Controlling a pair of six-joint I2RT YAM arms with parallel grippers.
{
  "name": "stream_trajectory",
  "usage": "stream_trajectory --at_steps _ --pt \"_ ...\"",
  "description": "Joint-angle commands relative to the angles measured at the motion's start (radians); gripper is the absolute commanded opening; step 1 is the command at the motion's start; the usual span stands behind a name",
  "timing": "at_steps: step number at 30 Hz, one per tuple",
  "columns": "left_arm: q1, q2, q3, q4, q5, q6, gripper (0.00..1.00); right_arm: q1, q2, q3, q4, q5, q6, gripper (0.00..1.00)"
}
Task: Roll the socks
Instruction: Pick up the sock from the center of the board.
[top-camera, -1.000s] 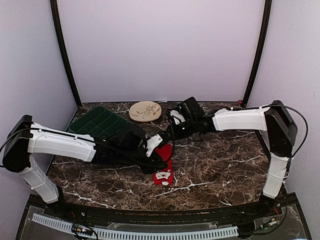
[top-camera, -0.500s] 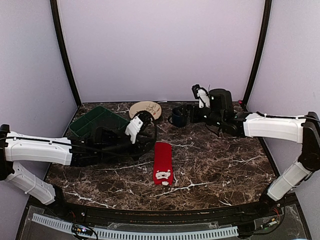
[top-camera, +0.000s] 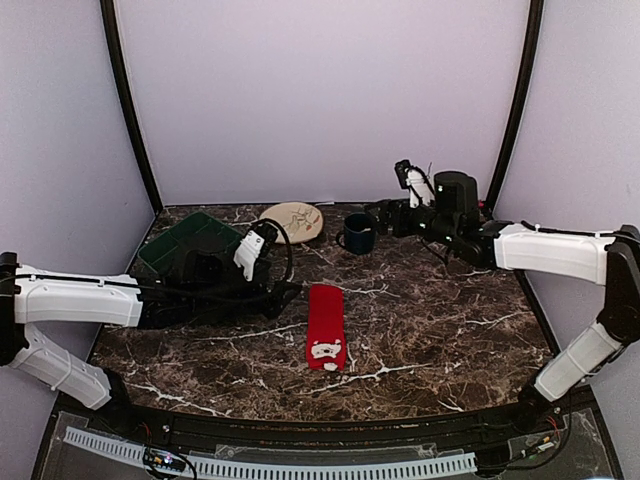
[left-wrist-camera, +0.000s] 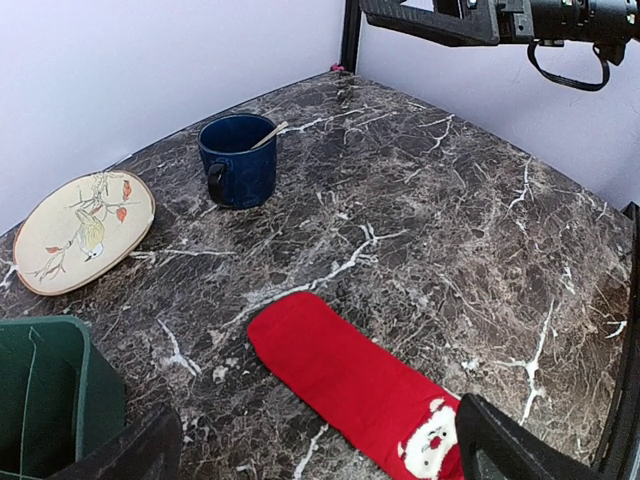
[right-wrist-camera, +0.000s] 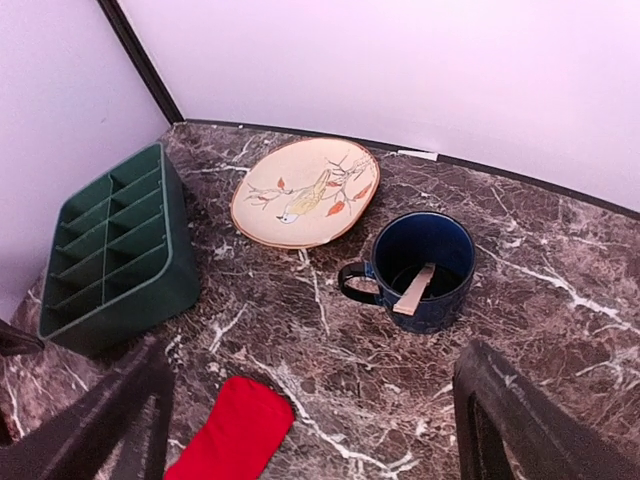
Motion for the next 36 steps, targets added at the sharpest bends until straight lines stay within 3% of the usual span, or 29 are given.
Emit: stream_trajectory --at_steps 1,4,11,18,24,36 --pt "-0.004 0.019 0.009 0.008 -0.013 -0.019 0.93 0.035 -0.002 0.102 -0.202 0.009 -0.1 0.86" --pt "-0.002 0.055 0.029 -0.026 -0.012 -0.041 0.84 0.145 0.03 0.14 -0.36 0.15 -0.182 0.85" --pt "0.011 0.073 0.0 -0.063 0.023 -0.115 0.83 0.344 -0.01 0.062 -0.568 0.308 -0.185 0.84" --pt "0.028 0.06 -0.054 -0.057 0.064 -0.157 0.94 0.463 -0.041 0.054 -0.753 0.279 -0.199 0.81" --pt "0.028 0.076 -0.071 -0.042 0.065 -0.207 0.89 0.542 0.002 0.067 -0.849 0.262 -0.23 0.82" --pt "0.028 0.102 -0.053 -0.075 0.041 -0.155 0.8 0.566 0.153 0.133 -0.84 0.144 -0.298 0.79"
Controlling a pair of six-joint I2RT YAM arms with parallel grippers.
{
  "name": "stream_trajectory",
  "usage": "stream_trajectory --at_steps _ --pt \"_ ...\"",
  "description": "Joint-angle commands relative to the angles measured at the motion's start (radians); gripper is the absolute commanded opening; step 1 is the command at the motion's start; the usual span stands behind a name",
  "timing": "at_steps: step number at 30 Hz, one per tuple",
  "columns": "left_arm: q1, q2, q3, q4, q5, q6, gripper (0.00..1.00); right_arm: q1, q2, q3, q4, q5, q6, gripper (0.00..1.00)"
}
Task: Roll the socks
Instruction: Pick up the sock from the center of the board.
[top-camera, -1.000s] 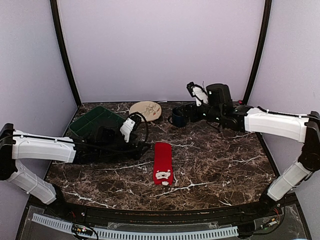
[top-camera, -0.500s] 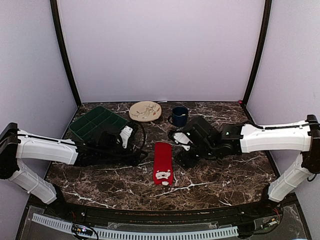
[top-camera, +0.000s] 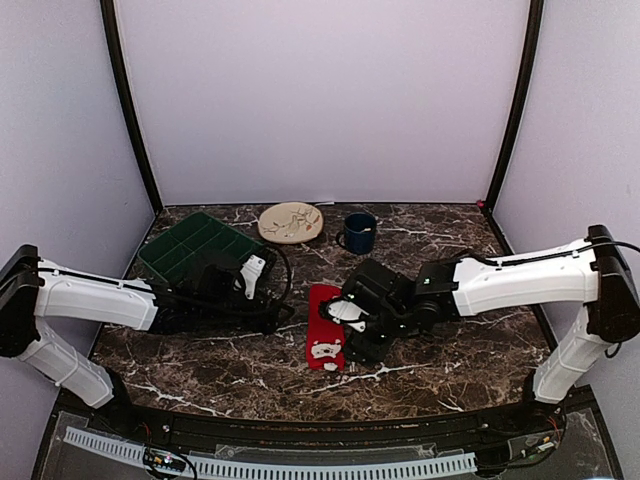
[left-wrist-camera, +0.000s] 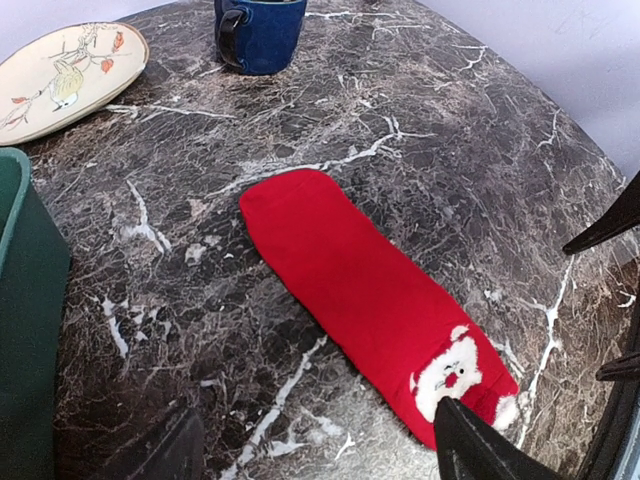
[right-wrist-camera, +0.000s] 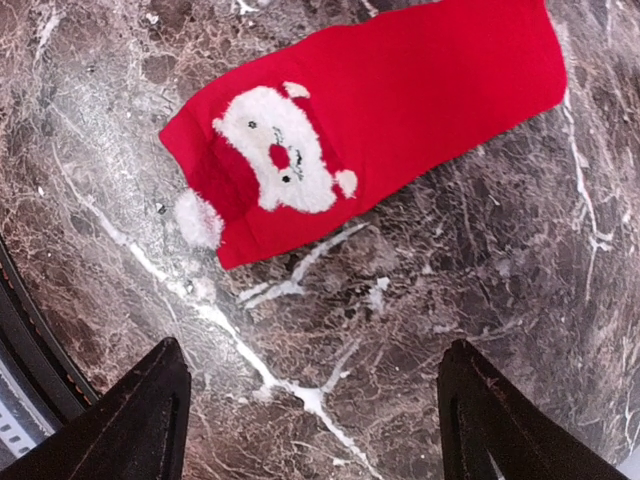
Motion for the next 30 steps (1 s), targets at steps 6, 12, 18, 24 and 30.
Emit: stream_trajectory --at_steps 6,12,18,24,30 --pt "0.002 -0.009 -0.011 -0.015 -0.003 0.005 0.77 0.014 0.121 0.044 0.05 -0.071 -0.063 0.79" --pt "0.002 0.021 0.014 -0.046 0.004 0.007 0.75 0.014 0.162 0.046 0.075 -0.088 -0.097 0.78" --pt "0.002 0.014 0.005 -0.04 -0.017 -0.01 0.74 0.014 0.178 0.045 0.106 -0.091 -0.139 0.75" --pt "0.003 -0.021 -0.027 -0.028 -0.038 -0.037 0.74 0.013 0.198 0.046 0.13 -0.079 -0.184 0.72" --pt "0.003 -0.024 -0.028 -0.035 -0.048 -0.045 0.74 0.014 0.221 0.088 0.134 -0.092 -0.204 0.7"
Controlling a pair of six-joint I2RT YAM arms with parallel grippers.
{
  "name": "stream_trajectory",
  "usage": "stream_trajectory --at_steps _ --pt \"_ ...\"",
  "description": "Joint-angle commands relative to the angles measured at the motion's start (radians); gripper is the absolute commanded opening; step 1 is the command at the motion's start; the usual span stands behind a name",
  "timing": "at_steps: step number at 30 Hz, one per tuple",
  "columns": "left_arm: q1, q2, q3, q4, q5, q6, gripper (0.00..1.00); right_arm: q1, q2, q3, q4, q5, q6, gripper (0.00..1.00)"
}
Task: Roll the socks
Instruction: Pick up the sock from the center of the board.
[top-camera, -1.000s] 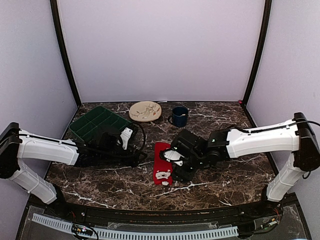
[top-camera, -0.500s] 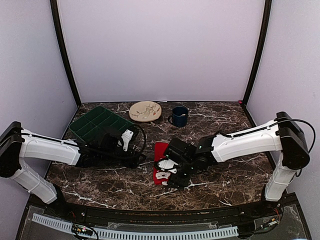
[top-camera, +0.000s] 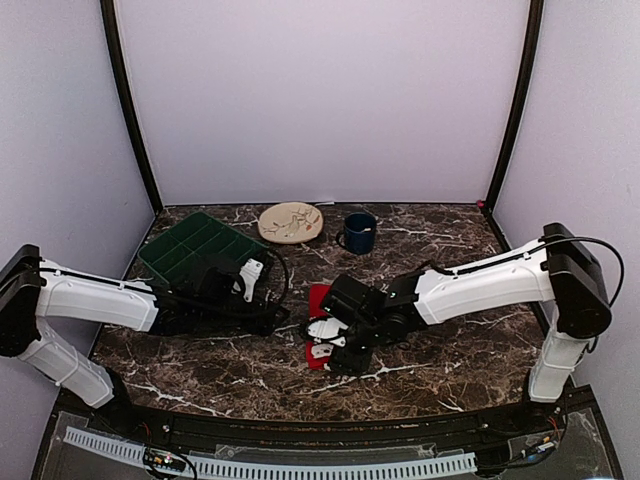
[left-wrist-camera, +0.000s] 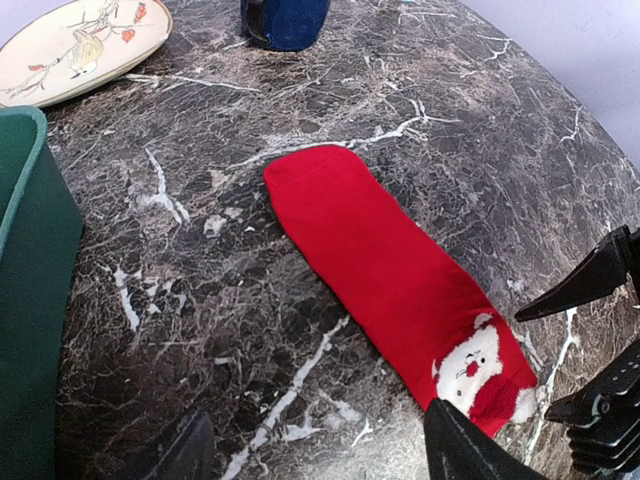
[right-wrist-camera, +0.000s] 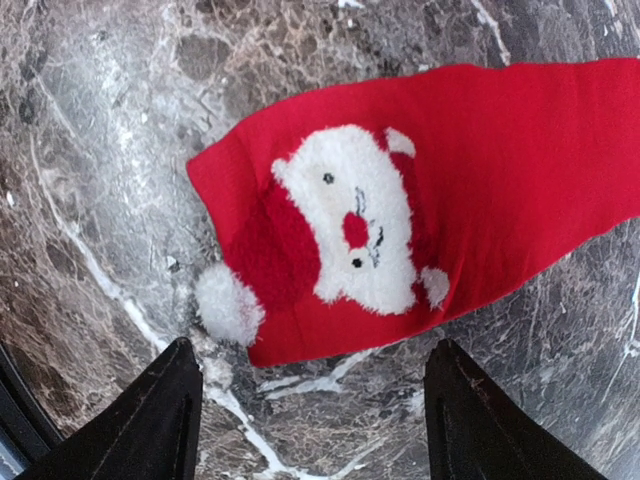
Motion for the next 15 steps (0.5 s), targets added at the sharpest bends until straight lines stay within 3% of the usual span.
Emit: stream_trajectory --at_steps 1,15 --pt "0.003 -0.031 -0.017 -0.009 -0.018 -0.015 0.74 0.009 0.023 0.044 0.033 -0.012 -0.027 0.69" --pt "0.003 -0.033 -0.02 -0.014 -0.031 -0.021 0.74 0.009 0.058 0.044 0.05 -0.029 -0.046 0.66"
